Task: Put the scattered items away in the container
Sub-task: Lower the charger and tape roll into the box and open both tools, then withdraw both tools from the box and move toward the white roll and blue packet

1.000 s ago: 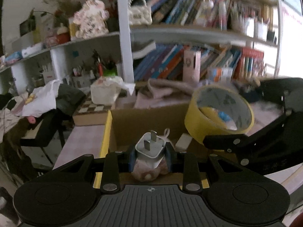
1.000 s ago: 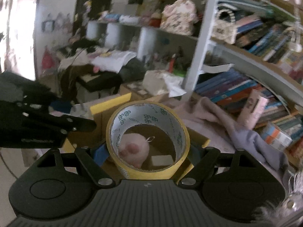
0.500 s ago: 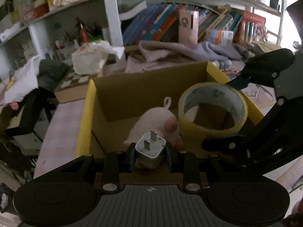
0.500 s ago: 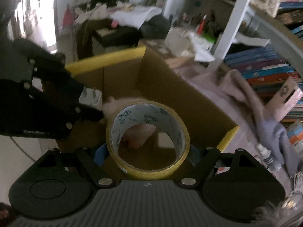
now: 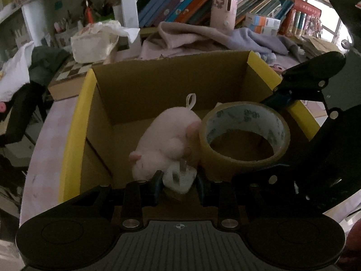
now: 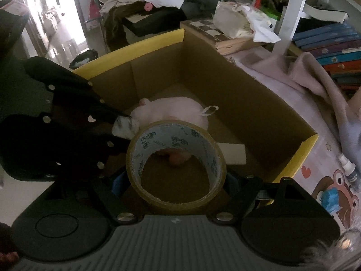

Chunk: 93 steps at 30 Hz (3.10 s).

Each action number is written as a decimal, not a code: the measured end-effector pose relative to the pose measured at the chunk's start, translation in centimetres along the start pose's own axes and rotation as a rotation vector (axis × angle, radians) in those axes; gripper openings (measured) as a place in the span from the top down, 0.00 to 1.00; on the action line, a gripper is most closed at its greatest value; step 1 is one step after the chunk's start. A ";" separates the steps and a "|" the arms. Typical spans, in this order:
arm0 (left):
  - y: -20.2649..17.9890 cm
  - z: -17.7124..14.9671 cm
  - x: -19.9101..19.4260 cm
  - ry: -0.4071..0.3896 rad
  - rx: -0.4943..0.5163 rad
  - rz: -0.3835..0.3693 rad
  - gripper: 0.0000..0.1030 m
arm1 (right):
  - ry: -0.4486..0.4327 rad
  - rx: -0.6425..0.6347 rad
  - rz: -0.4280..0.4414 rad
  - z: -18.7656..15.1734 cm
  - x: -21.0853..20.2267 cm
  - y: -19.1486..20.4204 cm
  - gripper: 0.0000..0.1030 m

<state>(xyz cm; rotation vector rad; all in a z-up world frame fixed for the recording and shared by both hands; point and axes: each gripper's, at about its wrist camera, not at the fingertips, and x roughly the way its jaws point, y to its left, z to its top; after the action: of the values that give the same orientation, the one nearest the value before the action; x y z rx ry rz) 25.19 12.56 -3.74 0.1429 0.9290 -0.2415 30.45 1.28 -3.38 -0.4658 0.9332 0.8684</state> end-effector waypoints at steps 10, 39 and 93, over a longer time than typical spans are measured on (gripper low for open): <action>0.3 -0.1 -0.1 -0.005 -0.014 0.017 0.54 | -0.026 0.010 -0.022 -0.4 -0.4 0.1 0.16; -1.2 -5.6 -13.4 -0.333 -0.068 0.068 0.22 | -0.388 -0.003 -0.276 -4.5 -13.1 9.3 0.13; -9.0 -16.7 -19.6 -0.376 -0.054 0.020 0.13 | -0.413 0.342 -0.538 -19.0 -17.7 19.4 0.13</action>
<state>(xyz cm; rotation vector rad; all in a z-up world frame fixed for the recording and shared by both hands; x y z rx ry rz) -1.36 10.42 2.03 0.0532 0.5599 -0.2155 -0.19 -8.12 1.59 -0.2081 0.5173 0.2850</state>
